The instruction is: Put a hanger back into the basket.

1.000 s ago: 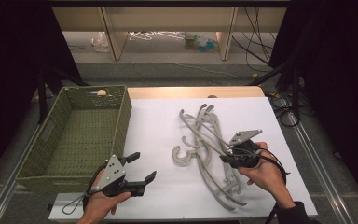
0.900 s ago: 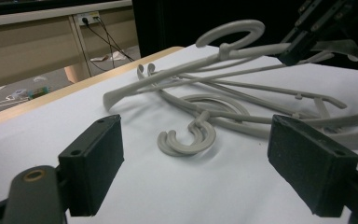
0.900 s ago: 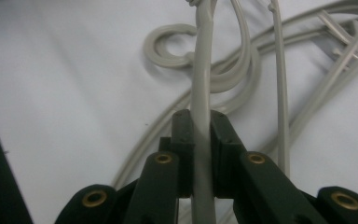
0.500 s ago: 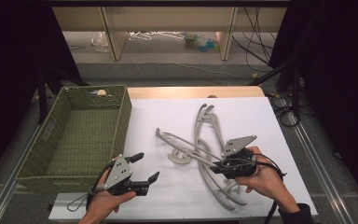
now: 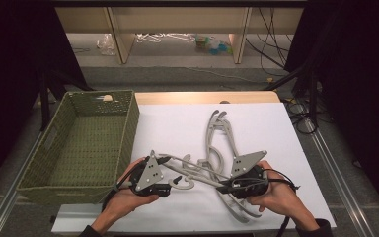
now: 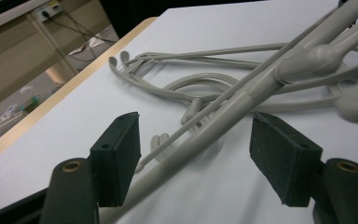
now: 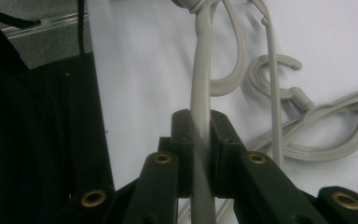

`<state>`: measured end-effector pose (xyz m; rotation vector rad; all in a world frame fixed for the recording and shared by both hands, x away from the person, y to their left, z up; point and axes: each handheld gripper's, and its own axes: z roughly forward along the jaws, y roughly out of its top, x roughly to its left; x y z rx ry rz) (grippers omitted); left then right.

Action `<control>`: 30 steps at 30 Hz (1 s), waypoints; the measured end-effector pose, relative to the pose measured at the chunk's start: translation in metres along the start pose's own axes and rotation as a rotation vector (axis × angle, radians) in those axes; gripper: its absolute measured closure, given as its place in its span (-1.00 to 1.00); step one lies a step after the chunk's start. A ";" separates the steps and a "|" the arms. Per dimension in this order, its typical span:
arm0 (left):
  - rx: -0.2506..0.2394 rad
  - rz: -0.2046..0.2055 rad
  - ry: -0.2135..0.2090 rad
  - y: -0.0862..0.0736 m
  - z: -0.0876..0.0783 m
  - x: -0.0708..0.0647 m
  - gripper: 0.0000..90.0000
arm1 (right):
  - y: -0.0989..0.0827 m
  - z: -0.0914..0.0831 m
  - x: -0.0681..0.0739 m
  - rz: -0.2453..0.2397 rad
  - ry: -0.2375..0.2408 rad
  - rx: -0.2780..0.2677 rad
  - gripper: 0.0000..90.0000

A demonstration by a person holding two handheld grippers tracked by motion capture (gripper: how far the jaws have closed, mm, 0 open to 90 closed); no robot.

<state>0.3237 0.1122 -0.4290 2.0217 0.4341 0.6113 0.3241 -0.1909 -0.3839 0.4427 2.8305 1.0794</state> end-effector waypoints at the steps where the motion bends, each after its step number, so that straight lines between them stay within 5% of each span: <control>1: 0.017 0.013 -0.018 -0.001 0.001 0.001 -0.22 | 0.000 0.000 0.000 -0.003 0.000 -0.002 0.83; 11: 0.045 0.171 -0.153 0.002 0.010 -0.004 0.29 | 0.003 0.005 0.006 -0.037 0.048 -0.006 0.83; 17: 0.082 0.293 -0.188 0.012 0.008 -0.004 0.49 | 0.001 0.002 0.002 -0.061 0.054 -0.018 0.83; 25: 0.112 0.320 -0.205 0.026 0.001 -0.004 0.62 | 0.000 -0.006 -0.002 -0.067 0.020 -0.035 0.75; 30: 0.110 0.232 -0.250 0.030 -0.001 -0.006 0.70 | -0.001 -0.009 -0.011 -0.035 0.005 -0.051 0.65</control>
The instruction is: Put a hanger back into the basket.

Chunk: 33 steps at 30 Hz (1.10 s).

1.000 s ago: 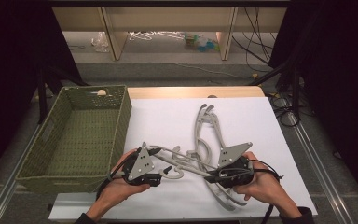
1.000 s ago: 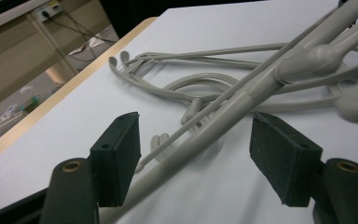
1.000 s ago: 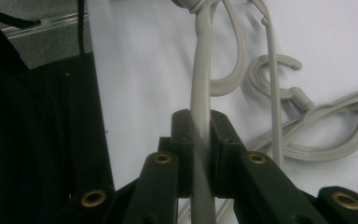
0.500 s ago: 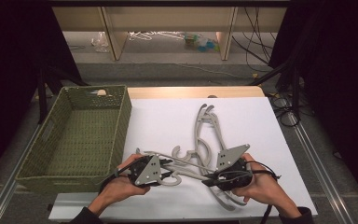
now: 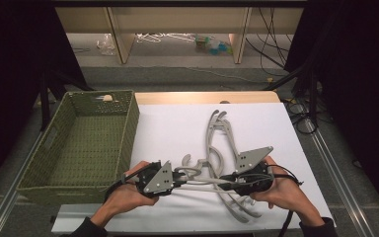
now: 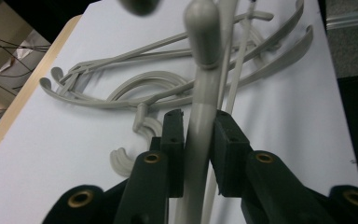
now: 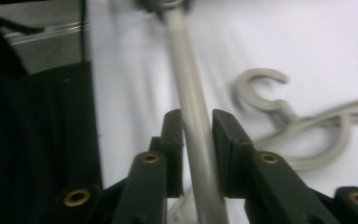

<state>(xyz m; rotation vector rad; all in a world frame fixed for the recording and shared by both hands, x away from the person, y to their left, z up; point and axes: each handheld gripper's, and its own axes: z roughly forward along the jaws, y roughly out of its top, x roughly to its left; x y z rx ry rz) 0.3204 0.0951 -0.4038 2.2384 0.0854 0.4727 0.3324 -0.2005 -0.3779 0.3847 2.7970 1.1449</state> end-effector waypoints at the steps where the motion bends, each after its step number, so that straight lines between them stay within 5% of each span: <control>1: -0.007 -0.022 -0.002 0.001 0.001 -0.001 0.71 | -0.001 -0.001 -0.002 0.020 -0.015 -0.008 0.62; 4: -0.007 -0.066 -0.022 0.003 0.000 0.000 0.75 | -0.001 0.000 -0.005 0.026 -0.024 -0.016 0.54; 8: -0.048 -0.217 -0.038 0.002 -0.004 0.004 0.81 | -0.001 -0.002 -0.008 0.065 -0.058 -0.035 0.29; 19: 0.007 -0.339 0.044 -0.008 -0.017 0.018 0.80 | 0.008 -0.016 -0.003 0.147 -0.201 -0.111 -0.09; 28: -0.035 -0.467 0.109 -0.009 -0.041 0.033 0.80 | 0.001 -0.015 0.013 0.163 -0.198 -0.119 -0.12; 33: -0.058 -0.488 0.155 -0.008 -0.058 0.042 0.80 | -0.014 -0.005 0.017 0.184 -0.179 -0.096 -0.15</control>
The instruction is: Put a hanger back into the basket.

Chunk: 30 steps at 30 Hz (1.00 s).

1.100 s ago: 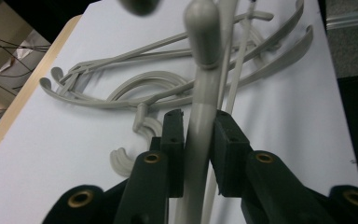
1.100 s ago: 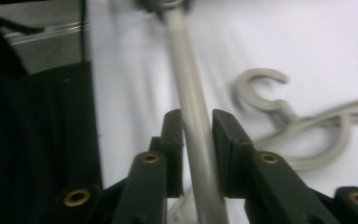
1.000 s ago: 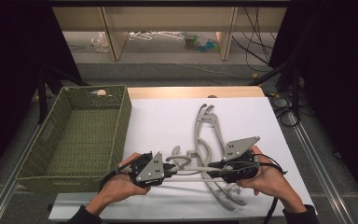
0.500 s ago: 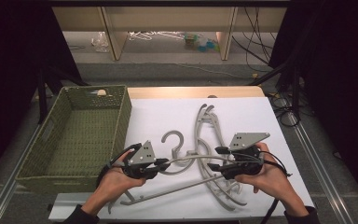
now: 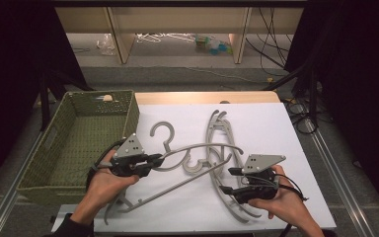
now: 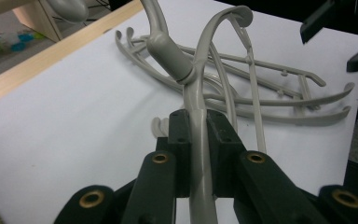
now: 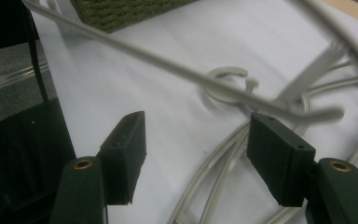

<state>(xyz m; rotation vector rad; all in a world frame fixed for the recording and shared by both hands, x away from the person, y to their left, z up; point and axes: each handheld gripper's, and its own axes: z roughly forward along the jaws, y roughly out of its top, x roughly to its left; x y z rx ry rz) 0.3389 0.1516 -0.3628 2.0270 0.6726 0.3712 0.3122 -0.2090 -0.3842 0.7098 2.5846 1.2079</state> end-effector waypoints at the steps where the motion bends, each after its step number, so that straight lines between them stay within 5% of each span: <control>1: -0.006 -0.013 0.009 0.001 -0.003 0.001 0.80 | -0.004 0.003 -0.001 0.004 -0.005 0.002 -0.16; 12: -0.079 -0.049 0.099 0.009 -0.043 0.029 0.80 | -0.022 0.011 -0.007 0.058 -0.036 0.019 -0.26; 19: -0.174 -0.062 0.224 0.009 -0.085 0.064 0.80 | -0.027 0.013 -0.009 0.058 -0.035 0.038 -0.26; 20: -0.175 -0.096 0.258 0.008 -0.092 0.068 0.80 | -0.027 0.013 -0.010 0.060 -0.038 0.038 -0.26; 23: -0.191 -0.107 0.306 0.001 -0.106 0.084 0.80 | -0.027 0.013 -0.010 0.063 -0.037 0.039 -0.26; 30: -0.192 -0.155 0.379 -0.012 -0.123 0.107 0.80 | -0.028 0.014 -0.010 0.076 -0.034 0.049 -0.26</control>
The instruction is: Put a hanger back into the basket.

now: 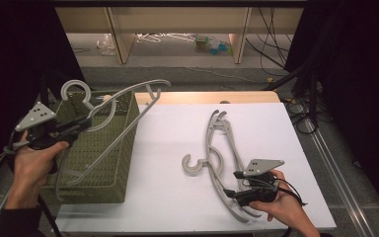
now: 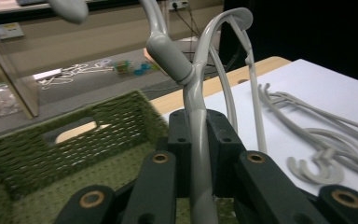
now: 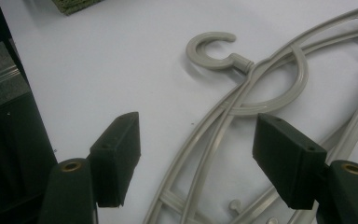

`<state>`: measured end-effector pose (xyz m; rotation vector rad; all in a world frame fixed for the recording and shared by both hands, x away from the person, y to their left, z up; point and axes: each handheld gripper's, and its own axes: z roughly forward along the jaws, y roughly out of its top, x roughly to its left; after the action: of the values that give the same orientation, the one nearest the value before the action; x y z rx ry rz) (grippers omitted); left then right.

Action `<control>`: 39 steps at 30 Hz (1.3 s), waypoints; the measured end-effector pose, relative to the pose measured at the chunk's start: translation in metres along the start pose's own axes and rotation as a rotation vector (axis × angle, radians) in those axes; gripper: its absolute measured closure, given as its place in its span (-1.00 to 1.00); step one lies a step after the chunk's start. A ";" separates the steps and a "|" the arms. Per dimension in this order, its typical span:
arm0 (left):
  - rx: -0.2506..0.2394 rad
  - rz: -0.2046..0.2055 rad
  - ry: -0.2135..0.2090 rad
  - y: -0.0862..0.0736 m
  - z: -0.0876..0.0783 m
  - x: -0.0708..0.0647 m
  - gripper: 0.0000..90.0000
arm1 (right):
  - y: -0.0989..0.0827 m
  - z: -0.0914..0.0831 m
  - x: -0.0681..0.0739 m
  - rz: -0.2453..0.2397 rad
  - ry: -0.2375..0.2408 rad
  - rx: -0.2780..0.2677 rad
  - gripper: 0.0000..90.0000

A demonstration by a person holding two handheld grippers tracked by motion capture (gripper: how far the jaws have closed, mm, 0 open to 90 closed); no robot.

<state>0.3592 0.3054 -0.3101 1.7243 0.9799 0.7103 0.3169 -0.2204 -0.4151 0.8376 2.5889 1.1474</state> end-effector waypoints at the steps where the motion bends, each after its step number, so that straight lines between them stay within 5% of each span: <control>1: 0.005 0.007 0.006 0.000 0.000 0.004 0.80 | 0.000 0.000 0.000 -0.002 0.002 0.001 -0.26; 20: 0.070 0.026 0.120 -0.004 0.005 0.067 0.80 | -0.003 0.001 -0.003 0.010 0.005 0.008 -0.26; 39: 0.118 0.073 0.135 -0.033 0.011 0.105 0.80 | -0.003 0.001 -0.004 0.008 0.000 0.006 -0.29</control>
<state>0.4118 0.3972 -0.3429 1.8417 1.0739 0.8395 0.3192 -0.2238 -0.4183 0.8501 2.5928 1.1421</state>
